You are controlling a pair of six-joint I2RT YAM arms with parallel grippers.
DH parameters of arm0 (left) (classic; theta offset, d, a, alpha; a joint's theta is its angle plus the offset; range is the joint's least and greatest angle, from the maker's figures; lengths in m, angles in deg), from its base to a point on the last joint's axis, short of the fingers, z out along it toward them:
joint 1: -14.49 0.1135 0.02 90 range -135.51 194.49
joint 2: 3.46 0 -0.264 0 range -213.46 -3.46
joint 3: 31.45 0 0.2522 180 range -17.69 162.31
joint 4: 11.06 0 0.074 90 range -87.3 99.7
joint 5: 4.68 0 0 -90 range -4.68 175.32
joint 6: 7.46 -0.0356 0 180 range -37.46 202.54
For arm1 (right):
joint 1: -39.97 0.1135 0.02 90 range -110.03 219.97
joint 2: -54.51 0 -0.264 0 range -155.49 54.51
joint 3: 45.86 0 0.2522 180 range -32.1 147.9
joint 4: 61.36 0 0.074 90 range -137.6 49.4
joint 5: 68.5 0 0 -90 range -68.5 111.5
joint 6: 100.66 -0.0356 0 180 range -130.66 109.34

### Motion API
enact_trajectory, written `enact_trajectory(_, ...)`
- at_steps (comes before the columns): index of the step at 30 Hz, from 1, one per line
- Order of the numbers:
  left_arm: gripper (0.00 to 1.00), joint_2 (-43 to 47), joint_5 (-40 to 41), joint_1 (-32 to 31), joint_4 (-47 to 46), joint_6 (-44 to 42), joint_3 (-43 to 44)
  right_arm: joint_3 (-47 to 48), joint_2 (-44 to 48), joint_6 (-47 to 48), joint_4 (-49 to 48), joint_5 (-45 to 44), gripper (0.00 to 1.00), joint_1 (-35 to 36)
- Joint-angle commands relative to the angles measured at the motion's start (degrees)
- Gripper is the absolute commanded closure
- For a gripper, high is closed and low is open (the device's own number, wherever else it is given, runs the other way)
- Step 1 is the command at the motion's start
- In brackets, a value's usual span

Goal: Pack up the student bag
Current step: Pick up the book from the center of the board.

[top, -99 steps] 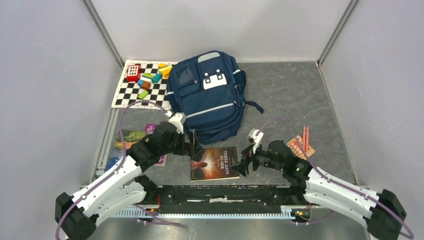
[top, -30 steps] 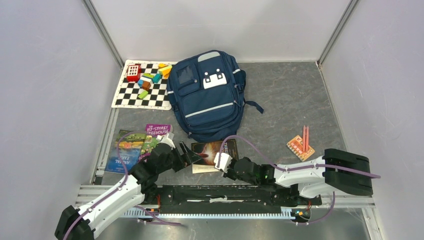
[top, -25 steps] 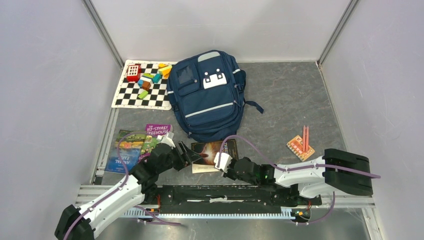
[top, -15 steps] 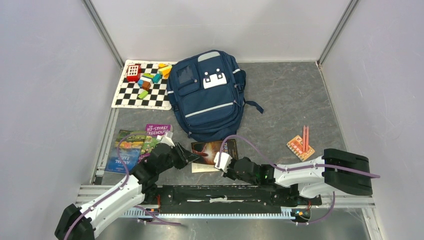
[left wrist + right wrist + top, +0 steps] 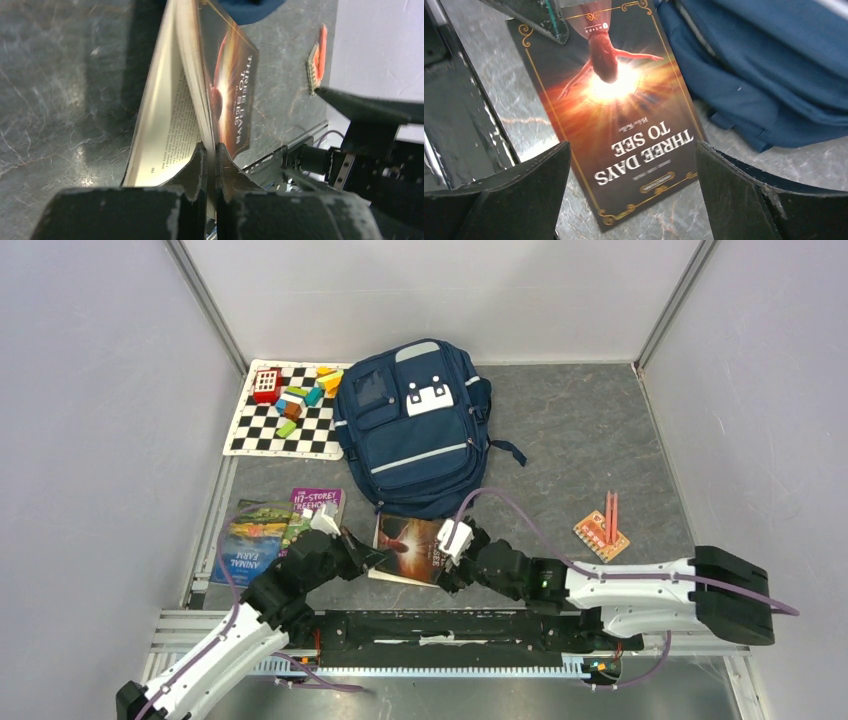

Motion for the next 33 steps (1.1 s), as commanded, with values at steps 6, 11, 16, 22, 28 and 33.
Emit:
enact_trajectory(6,0.98,-2.06,-0.68,0.19,10.77,-24.32,18.26,8.57,6.50,-4.55,8.70,21.79,0.02,-13.38)
enact_trajectory(11,0.98,-5.00,-10.16,0.15,8.34,-31.15,23.78,10.73,7.09,-7.08,9.33,33.88,0.02,-19.71)
enact_trajectory(16,0.98,-7.83,-21.98,0.20,6.02,-36.19,27.58,11.60,7.46,-6.95,9.62,43.64,0.02,-24.65)
enact_trajectory(22,0.98,-11.78,-32.29,0.21,5.55,-39.73,31.15,11.72,9.54,-4.29,11.25,44.86,0.02,-28.11)
enact_trajectory(28,0.98,-13.36,-39.05,0.17,0.23,-38.21,30.07,10.97,8.12,-3.56,12.30,48.77,0.02,-31.11)
enact_trajectory(33,0.98,-14.29,-40.78,0.15,-0.22,-39.21,30.85,9.99,6.87,-6.11,9.61,59.25,0.08,-31.30)
